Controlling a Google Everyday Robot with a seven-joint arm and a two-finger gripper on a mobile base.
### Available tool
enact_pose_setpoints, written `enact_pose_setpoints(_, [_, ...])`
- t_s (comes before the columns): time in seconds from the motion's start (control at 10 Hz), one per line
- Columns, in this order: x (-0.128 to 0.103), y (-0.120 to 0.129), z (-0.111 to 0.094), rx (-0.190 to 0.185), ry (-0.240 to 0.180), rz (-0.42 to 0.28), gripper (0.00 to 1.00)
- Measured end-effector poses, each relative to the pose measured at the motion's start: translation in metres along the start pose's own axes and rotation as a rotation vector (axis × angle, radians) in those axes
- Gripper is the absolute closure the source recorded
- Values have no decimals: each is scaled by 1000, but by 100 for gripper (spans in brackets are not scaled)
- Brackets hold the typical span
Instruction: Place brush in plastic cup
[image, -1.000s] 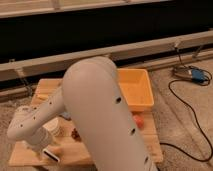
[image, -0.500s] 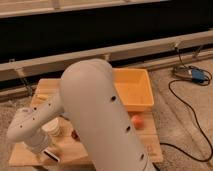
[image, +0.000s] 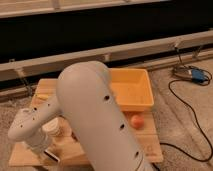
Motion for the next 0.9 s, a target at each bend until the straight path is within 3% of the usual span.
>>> enact_pose_setpoints(0.5, [0,0,-2,8,4,-17,94])
enact_pose_setpoints(0.6, [1,-1,-6,10,1,-12,99])
enact_pose_setpoints(0.9, [8,-4,-38,29,-3,5,100])
